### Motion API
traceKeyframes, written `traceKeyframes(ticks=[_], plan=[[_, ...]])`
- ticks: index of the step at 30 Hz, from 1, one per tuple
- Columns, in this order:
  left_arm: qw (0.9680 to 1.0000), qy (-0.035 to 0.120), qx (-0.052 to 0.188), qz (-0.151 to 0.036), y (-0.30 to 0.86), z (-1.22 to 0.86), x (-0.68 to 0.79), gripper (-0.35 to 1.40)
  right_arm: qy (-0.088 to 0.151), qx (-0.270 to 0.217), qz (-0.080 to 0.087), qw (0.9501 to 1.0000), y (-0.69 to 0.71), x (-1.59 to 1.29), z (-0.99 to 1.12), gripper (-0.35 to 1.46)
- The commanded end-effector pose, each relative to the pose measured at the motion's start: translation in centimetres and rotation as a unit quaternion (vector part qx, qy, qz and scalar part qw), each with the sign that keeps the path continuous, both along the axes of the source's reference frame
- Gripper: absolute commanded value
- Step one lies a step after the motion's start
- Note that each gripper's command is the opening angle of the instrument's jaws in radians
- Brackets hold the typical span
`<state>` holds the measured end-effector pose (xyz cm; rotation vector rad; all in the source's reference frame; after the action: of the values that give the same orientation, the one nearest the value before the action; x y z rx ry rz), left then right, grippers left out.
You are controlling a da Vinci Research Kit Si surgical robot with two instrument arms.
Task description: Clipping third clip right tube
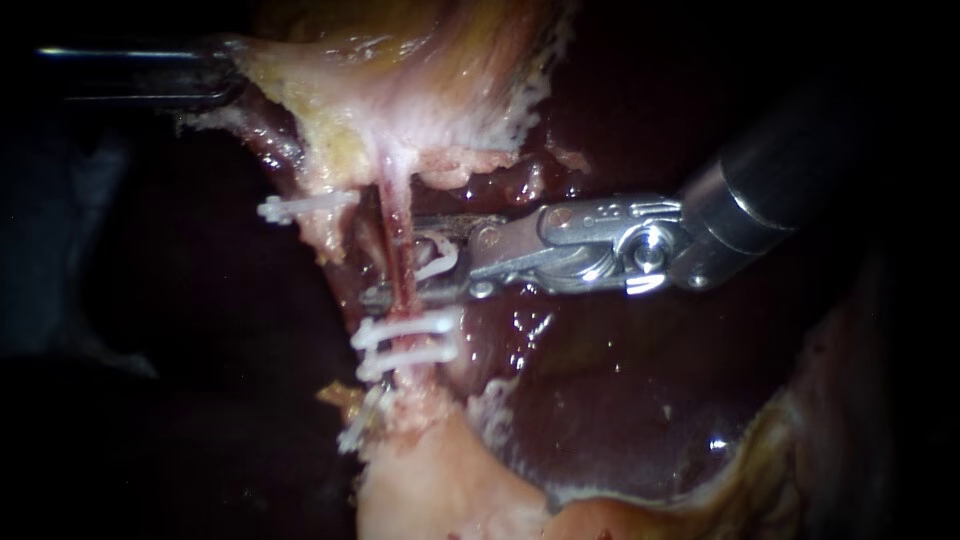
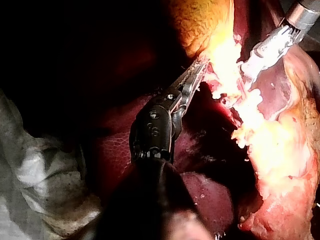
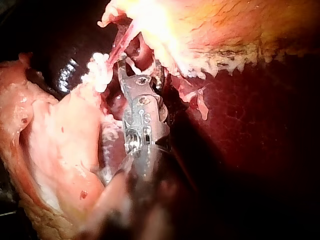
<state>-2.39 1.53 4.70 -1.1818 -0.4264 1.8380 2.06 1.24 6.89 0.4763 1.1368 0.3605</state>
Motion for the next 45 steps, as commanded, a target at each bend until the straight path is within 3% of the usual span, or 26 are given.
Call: traceKeyframes(ticks=[1,8,17,23,34,45], plan=[[1.0,0.0,0.0,0.0,0.0,0.0,0.0,-0.35,0.0,0.0,0.0,1.0,0.0,0.0,0.0,0.43],[1.0,0.0,0.0,0.0,0.0,0.0,0.0,-0.35,0.001,0.005,-0.001,1.0,0.02,-0.07,-0.04,0.43],[1.0,0.0,0.0,0.001,0.0,0.0,0.02,-0.35,0.007,0.012,-0.008,0.9999,0.16,-0.43,-0.24,0.43],[1.0,0.0,0.0,0.001,0.0,0.0,0.02,-0.35,0.013,0.027,-0.008,0.9995,0.16,-0.6,-0.38,0.45],[1.0,0.0,0.0,0.0,0.0,0.0,0.02,-0.35,0.045,0.054,-0.017,0.9974,0.11,-0.64,-0.61,0.45],[1.0,0.0,0.0,0.001,-0.01,-0.01,0.02,-0.35,0.056,0.07,-0.012,0.9959,0.1,-0.63,-0.69,0.45]])
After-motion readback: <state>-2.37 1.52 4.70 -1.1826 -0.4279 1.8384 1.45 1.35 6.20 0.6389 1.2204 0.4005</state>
